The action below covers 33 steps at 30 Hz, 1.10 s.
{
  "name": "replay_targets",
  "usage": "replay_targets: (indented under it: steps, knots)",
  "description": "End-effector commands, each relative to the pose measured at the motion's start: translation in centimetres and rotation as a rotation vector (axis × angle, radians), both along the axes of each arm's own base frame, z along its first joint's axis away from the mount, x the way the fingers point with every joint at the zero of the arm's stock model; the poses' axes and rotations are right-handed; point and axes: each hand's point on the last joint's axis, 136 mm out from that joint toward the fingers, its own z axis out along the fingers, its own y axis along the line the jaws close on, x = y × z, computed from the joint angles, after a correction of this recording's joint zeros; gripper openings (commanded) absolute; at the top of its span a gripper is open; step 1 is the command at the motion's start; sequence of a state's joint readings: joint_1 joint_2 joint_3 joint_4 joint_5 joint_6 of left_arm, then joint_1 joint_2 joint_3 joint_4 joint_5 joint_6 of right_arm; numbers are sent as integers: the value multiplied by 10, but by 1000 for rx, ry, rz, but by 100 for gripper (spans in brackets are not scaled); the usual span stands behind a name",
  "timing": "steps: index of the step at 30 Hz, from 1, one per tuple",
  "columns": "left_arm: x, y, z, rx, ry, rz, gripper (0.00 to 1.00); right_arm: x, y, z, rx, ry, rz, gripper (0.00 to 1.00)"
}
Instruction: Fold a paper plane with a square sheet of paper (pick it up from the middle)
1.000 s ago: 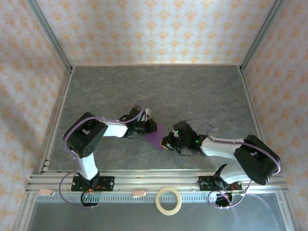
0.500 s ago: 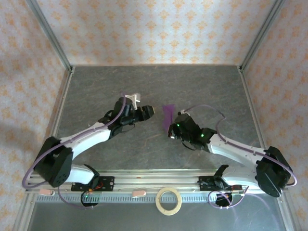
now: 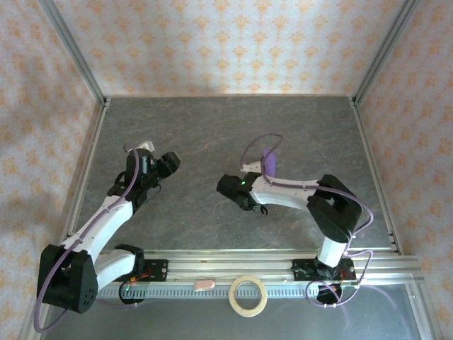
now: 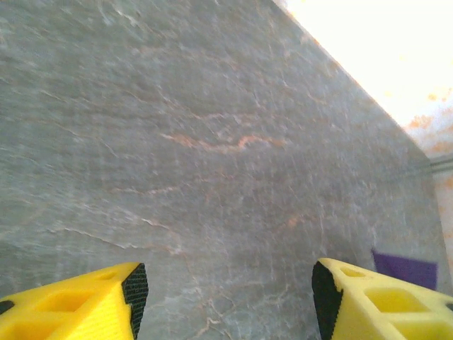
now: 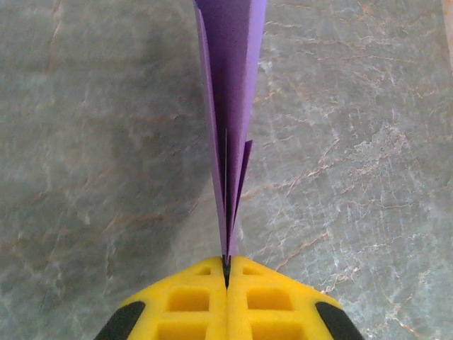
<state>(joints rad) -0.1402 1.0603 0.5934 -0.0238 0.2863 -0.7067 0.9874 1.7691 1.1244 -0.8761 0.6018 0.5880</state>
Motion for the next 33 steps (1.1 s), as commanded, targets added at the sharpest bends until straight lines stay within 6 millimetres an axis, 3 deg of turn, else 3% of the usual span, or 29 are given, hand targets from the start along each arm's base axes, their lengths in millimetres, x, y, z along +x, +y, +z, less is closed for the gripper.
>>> replay_targets:
  steps: [1, 4, 6, 9, 11, 15, 19, 21, 23, 29, 33]
  knots:
    - [-8, 13, -9, 7, 33, 29, 66, -2, 20, 1, -14, 26, 74, 4]
    - [-9, 13, -11, -1, 38, 17, 66, -13, 54, -22, 133, 126, 126, 14]
    - [-10, 9, -13, -7, 43, -3, 66, -19, 80, -27, 284, 171, 153, 23]
    - [-10, 4, -14, -25, 51, -28, 66, -21, 113, -9, 555, 159, 192, 38]
    - [-11, -3, -14, -46, 47, -61, 66, -14, 117, 11, 716, 130, 188, 43]
    - [-14, -16, -17, -118, 37, -116, 65, 2, 97, 38, 1039, 88, 128, 42]
    - [-15, -36, -16, -200, 14, -199, 59, 19, 55, 35, 1317, 85, -2, 28]
    - [-16, -51, -15, -223, 9, -255, 57, 26, 35, 26, 1414, 102, -80, 17]
    - [-18, -68, -17, -232, 21, -316, 55, 30, 29, 17, 1482, 150, -98, 10]
    - [-22, -114, -21, -268, 46, -438, 46, 33, 42, -17, 1452, 342, -59, 0]
    - [-25, -129, -26, -273, 73, -479, 42, 34, 26, -50, 1330, 348, -168, 0]
